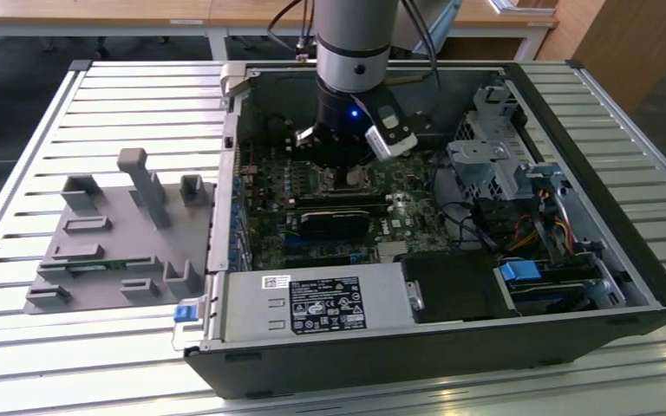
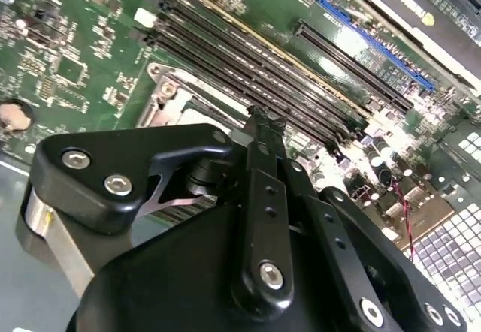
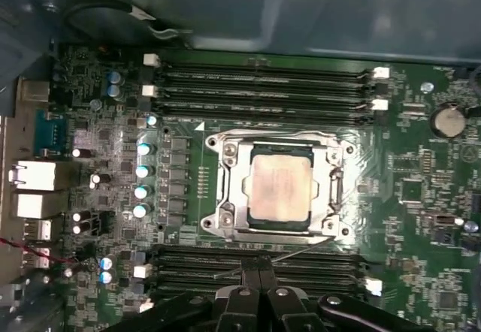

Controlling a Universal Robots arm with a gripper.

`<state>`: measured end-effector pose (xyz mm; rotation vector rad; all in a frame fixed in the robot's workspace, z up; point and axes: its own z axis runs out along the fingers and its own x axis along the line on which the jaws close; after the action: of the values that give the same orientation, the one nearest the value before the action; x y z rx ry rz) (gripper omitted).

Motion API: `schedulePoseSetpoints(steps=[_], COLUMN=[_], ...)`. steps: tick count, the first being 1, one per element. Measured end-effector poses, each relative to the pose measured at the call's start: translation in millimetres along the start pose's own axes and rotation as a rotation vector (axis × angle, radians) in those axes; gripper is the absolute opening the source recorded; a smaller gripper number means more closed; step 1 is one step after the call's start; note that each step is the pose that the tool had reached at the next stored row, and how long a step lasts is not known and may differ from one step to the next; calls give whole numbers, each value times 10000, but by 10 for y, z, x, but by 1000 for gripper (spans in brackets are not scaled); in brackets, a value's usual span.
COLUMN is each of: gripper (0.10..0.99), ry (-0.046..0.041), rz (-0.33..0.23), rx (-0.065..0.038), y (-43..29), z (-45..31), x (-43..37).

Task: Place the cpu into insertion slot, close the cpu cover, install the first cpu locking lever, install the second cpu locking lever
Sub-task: 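Install the second cpu locking lever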

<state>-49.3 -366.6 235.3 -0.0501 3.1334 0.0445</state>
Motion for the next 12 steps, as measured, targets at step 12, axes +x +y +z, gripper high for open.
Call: schedulePoseSetpoints(steps=[12], gripper=[106], ry=[-12], rz=[15], rx=[-331], y=[-56], z=[116], x=[40])
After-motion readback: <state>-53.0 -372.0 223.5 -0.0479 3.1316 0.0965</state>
